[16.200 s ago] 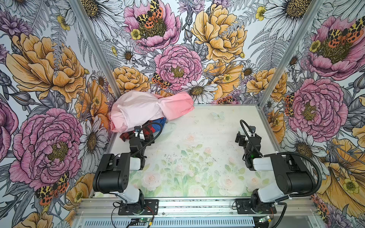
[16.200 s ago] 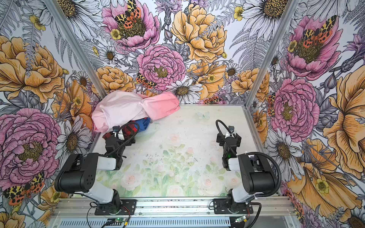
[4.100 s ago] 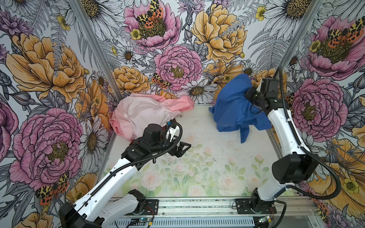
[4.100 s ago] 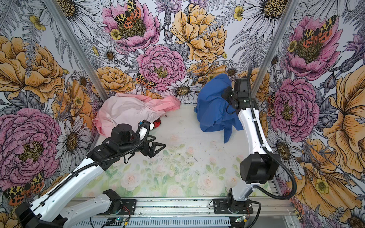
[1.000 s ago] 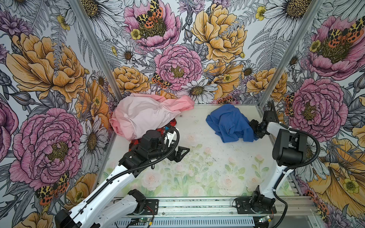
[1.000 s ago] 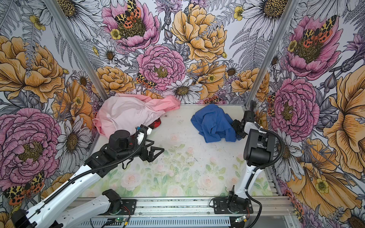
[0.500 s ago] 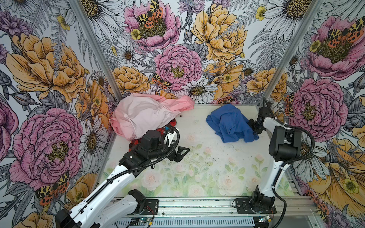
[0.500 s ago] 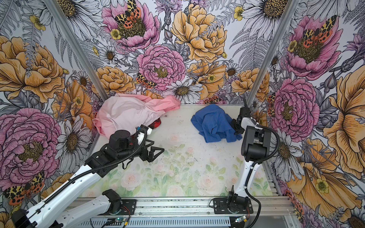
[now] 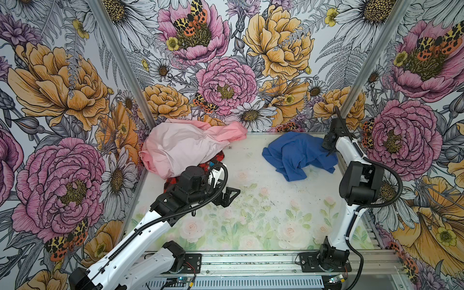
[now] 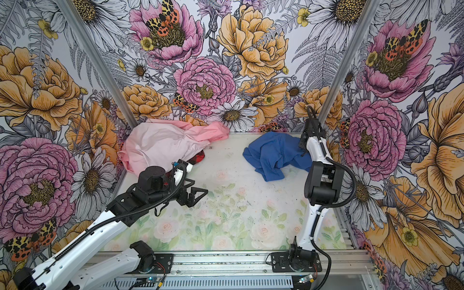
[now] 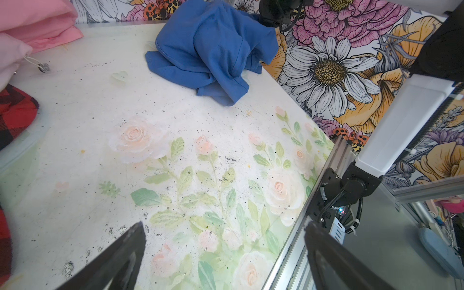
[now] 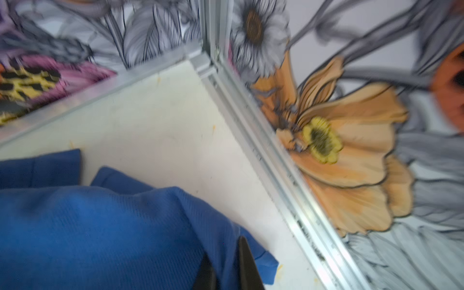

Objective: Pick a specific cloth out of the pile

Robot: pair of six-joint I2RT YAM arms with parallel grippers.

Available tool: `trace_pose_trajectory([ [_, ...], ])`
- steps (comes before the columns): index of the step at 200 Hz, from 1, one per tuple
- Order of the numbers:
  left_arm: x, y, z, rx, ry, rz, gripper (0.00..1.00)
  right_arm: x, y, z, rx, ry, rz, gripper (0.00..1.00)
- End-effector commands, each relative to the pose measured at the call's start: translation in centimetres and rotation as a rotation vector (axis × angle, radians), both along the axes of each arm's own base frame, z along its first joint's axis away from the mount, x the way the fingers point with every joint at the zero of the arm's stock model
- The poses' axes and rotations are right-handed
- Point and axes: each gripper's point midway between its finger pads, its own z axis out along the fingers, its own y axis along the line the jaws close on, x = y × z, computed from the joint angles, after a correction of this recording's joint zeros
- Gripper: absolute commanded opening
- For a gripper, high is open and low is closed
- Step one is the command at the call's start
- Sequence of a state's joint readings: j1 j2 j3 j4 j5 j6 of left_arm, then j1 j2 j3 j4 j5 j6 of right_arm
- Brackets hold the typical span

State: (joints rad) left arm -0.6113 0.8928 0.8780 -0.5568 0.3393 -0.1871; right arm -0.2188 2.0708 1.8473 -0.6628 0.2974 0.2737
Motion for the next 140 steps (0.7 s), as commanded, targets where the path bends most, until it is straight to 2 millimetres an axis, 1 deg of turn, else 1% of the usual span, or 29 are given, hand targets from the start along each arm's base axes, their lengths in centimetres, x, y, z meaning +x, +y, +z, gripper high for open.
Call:
trace_pose_trajectory([
  [1, 0.6, 0.1, 0.6, 0.003, -0.013, 0.029, 0.99, 1.6, -0.7, 4.8, -0.165, -0.057, -0.014, 0.0],
  [18, 0.6, 0.2, 0.6, 0.001, -0.013, 0.034, 0.99, 2.6, 3.1, 7.3, -0.175, -0.102, 0.08, 0.0],
  [36, 0.7, 0.2, 0.6, 0.004, -0.016, 0.041, 0.99, 2.6, 7.5, 8.7, -0.108, -0.153, 0.175, 0.0],
  [47, 0.8, 0.1, 0.5, 0.005, -0.014, 0.036, 0.99, 2.0, 10.0, 8.9, -0.059, -0.169, 0.222, 0.0],
  [64, 0.7, 0.0, 0.5, 0.005, -0.013, 0.029, 0.99, 0.8, 12.8, 8.9, 0.029, -0.186, 0.273, 0.0],
  [69, 0.7, 0.0, 0.5, 0.006, -0.013, 0.026, 0.99, 0.3, 13.7, 8.6, 0.053, -0.181, 0.286, 0.0],
  [94, 0.6, 0.0, 0.4, 0.007, -0.014, 0.022, 0.99, -1.4, 18.2, 8.1, 0.098, -0.176, 0.391, 0.0],
  [99, 0.6, -0.1, 0.3, 0.009, -0.014, 0.021, 0.99, -1.6, 19.2, 7.8, 0.114, -0.174, 0.412, 0.0],
  [108, 0.7, -0.1, 0.1, 0.007, -0.013, 0.021, 0.99, -1.9, 20.6, 6.6, 0.161, -0.155, 0.439, 0.0],
  [124, 0.8, -0.3, -0.1, 0.004, -0.008, 0.019, 0.99, -2.5, 23.0, 3.3, 0.26, -0.1, 0.465, 0.0],
  [140, 0.9, -0.4, 0.0, -0.003, -0.004, 0.021, 0.99, -3.3, 25.3, 0.4, 0.278, -0.053, 0.493, 0.0],
])
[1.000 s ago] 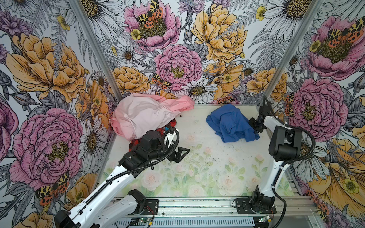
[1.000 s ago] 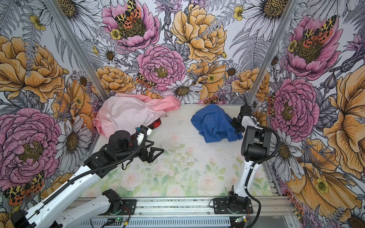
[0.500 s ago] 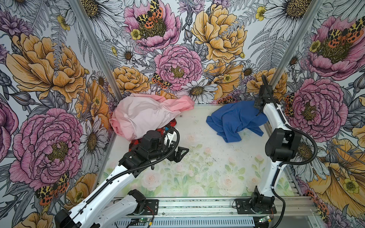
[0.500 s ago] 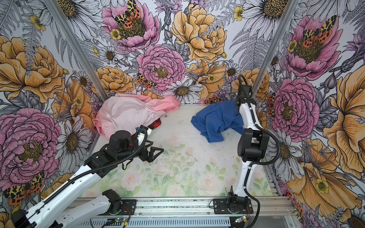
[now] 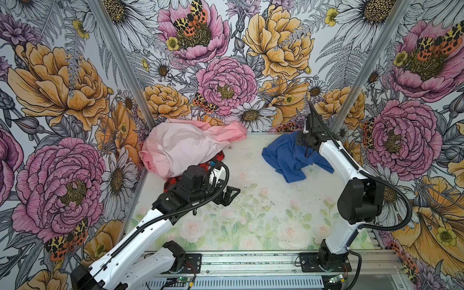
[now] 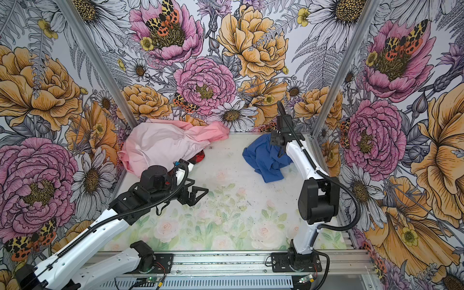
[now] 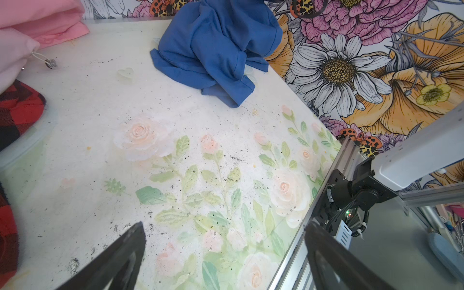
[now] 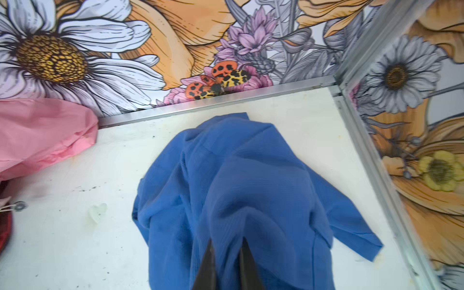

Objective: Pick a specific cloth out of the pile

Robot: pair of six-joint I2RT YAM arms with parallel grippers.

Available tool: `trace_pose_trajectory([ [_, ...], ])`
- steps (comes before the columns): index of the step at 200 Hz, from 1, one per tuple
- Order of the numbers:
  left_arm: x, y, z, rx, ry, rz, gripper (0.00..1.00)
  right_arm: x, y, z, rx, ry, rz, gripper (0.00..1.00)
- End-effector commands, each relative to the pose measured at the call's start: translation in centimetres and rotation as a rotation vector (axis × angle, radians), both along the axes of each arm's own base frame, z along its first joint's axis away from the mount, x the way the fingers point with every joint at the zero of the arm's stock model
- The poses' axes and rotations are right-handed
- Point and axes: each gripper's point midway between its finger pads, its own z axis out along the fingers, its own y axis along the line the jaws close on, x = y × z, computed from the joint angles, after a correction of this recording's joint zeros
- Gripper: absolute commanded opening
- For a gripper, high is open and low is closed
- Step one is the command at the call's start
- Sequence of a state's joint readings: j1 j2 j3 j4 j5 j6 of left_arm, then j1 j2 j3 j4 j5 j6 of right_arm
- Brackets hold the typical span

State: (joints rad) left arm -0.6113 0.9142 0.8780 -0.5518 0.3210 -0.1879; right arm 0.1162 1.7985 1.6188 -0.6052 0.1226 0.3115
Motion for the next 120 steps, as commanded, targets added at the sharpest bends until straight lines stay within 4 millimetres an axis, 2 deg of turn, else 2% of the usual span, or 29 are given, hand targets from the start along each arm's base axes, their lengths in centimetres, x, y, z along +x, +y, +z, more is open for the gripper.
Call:
trace_pose_trajectory([
  [1, 0.3, -0.4, 0.6, -0.02, -0.013, 0.004, 0.99, -1.1, 4.9, -4.6, 0.106, 0.084, 0.084, 0.0],
  [19, 0.2, -0.4, 0.6, -0.023, -0.014, 0.005, 0.99, -1.7, 7.3, -7.5, 0.106, 0.112, 0.116, 0.0],
  [34, 0.3, -0.3, 0.4, -0.016, -0.015, 0.009, 0.99, -2.0, 9.1, -11.3, 0.138, 0.187, 0.13, 0.0],
  [50, 0.3, -0.2, 0.3, -0.015, -0.012, 0.011, 0.99, -2.0, 9.7, -14.5, 0.143, 0.246, 0.108, 0.0],
  [66, 0.2, -0.2, 0.4, -0.021, -0.01, 0.013, 0.99, -1.7, 8.1, -16.7, 0.142, 0.281, 0.019, 0.0],
  [92, -0.1, 0.2, 0.7, -0.031, -0.021, 0.021, 0.99, -1.0, 4.9, -19.4, 0.258, 0.351, -0.095, 0.0],
  [120, -0.1, 0.5, 0.8, -0.03, -0.021, 0.03, 0.99, -0.1, -0.3, -18.2, 0.322, 0.321, -0.196, 0.0],
])
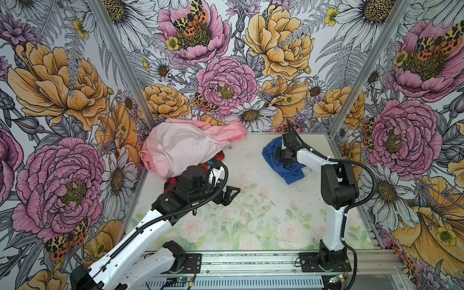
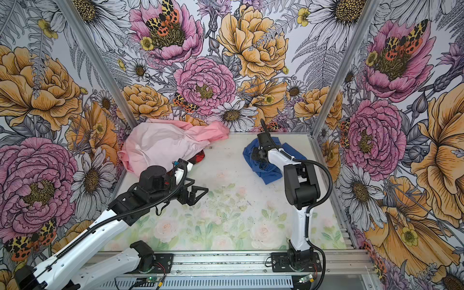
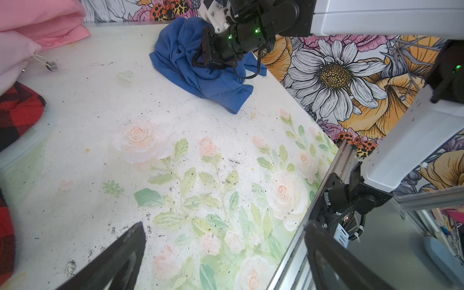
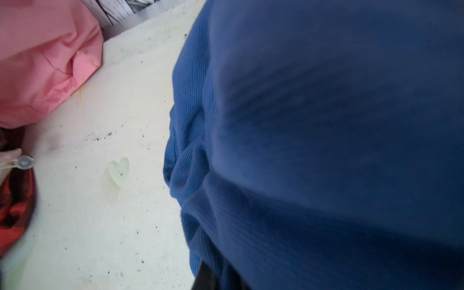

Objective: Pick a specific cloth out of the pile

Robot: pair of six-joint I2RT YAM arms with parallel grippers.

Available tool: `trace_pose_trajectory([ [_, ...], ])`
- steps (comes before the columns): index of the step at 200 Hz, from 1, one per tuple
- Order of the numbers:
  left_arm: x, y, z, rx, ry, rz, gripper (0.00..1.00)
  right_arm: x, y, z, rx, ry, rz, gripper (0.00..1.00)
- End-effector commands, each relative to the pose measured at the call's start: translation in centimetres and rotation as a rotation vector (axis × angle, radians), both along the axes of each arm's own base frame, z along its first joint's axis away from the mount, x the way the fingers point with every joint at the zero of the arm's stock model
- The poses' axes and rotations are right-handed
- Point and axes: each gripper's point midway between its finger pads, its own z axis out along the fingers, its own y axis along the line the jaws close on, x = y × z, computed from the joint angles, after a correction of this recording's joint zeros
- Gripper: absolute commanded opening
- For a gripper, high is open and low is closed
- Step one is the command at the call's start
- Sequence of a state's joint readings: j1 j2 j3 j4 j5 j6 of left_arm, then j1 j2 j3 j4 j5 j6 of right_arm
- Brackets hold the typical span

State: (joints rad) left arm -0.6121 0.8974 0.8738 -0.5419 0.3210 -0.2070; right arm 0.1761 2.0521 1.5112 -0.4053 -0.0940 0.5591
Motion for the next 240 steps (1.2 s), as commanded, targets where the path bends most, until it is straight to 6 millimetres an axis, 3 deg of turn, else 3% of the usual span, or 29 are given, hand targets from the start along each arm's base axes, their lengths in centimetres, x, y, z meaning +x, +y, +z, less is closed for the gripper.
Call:
trace_pose_trajectory([
  [1, 0.1, 0.4, 0.2, -0.007, -0.016, 0.022, 0.99, -1.3, -7.6, -4.2, 0.005, 0.149, -0.191, 0.0],
  [34, 0.1, 0.5, -0.1, 0.001, -0.01, 0.026, 0.99, -0.9, -12.9, -3.0, 0.078, 0.139, -0.246, 0.0],
  [64, 0.4, 0.2, -0.1, 0.003, -0.004, 0.023, 0.99, -0.3, -15.8, -2.2, 0.215, 0.1, -0.271, 0.0],
  [88, 0.4, 0.2, 0.1, 0.001, -0.003, 0.025, 0.99, -0.4, -19.2, -2.1, 0.3, 0.068, -0.345, 0.0],
  [105, 0.5, 0.1, 0.0, 0.0, -0.003, 0.026, 0.99, 0.3, -19.6, -1.7, 0.3, 0.048, -0.311, 0.0],
  [135, 0.8, -0.2, -0.1, 0.006, 0.004, 0.026, 0.99, 1.5, -17.7, -2.3, 0.345, 0.06, -0.263, 0.0],
  [149, 0.6, -0.4, 0.2, 0.001, 0.002, 0.018, 0.99, 0.9, -18.2, -2.4, 0.278, 0.061, -0.292, 0.35],
  [167, 0.3, -0.5, 0.5, -0.006, -0.007, 0.012, 0.99, -0.2, -19.4, -1.4, 0.135, 0.04, -0.324, 0.58],
  [187, 0.2, -0.2, 0.1, 0.0, -0.004, 0.018, 0.99, -1.6, -21.0, 0.9, -0.006, 0.001, -0.359, 0.68],
  [208, 0.2, -0.3, -0.5, 0.007, 0.008, 0.014, 0.99, -2.8, -22.0, 5.4, -0.182, -0.08, -0.363, 0.78],
  [224, 0.3, -0.5, -0.7, 0.009, 0.013, 0.007, 0.99, -3.2, -21.2, 8.1, -0.309, -0.108, -0.312, 0.84],
  [240, 0.6, -0.8, -0.6, 0.007, 0.011, 0.004, 0.99, -2.8, -19.3, 8.7, -0.426, -0.069, -0.213, 0.89],
])
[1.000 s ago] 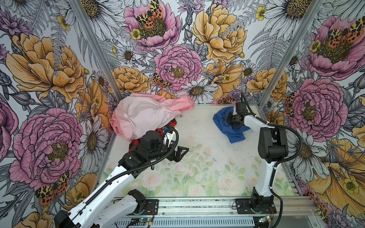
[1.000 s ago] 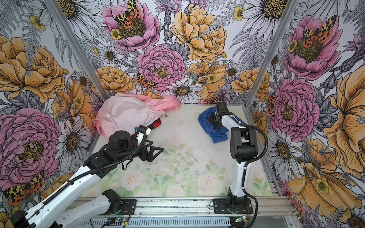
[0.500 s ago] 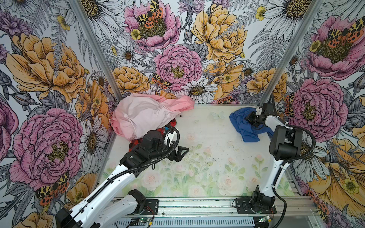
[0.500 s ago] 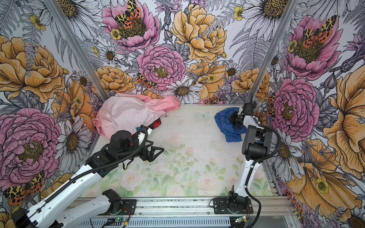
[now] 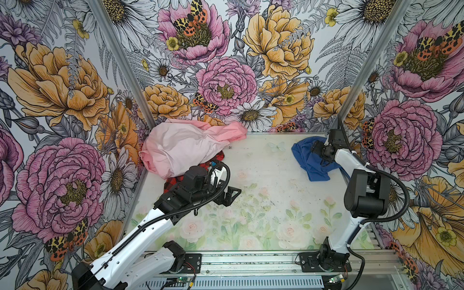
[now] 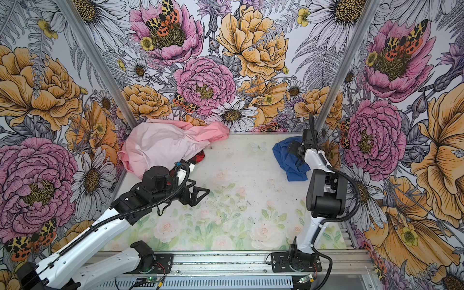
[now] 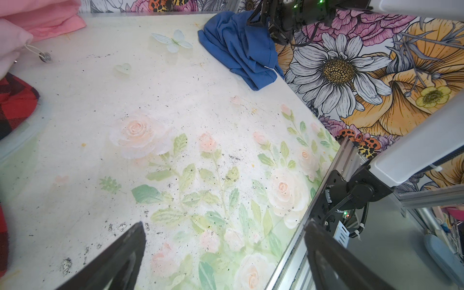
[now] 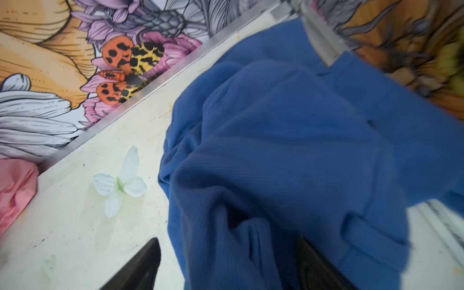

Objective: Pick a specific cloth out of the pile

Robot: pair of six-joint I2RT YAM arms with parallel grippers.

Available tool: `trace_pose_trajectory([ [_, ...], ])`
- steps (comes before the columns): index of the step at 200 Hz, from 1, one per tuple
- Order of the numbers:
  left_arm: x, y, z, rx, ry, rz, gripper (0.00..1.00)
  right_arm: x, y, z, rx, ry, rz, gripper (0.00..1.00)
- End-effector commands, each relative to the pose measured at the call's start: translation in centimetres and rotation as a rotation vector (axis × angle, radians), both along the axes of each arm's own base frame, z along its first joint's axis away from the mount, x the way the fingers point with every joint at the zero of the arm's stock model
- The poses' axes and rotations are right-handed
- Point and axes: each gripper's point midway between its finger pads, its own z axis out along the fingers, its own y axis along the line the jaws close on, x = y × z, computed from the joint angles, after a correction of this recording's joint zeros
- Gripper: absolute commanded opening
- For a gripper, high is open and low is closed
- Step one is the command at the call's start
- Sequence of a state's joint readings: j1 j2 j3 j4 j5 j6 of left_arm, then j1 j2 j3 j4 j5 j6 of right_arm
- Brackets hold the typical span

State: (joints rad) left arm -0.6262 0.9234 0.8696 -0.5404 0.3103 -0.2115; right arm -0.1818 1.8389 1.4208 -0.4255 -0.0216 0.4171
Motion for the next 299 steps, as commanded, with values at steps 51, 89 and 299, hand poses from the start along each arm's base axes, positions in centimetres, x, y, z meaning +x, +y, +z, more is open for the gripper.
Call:
trace_pose_trajectory([
  [51, 0.5, -0.9, 0.4, -0.018, -0.016, -0.01, 0.99, 0.7, 4.4, -4.8, -0.383, 0.327, 0.268, 0.97],
  [89, 0.2, -0.4, -0.1, -0.017, -0.009, -0.005, 0.99, -0.5, 2.6, -9.4, -0.572, 0.583, 0.228, 1.0],
  [299, 0.7, 0.7, 1.2, -0.018, -0.038, 0.026, 0.99, 6.6, 15.9, -8.1, 0.134, 0.316, 0.601, 0.0],
])
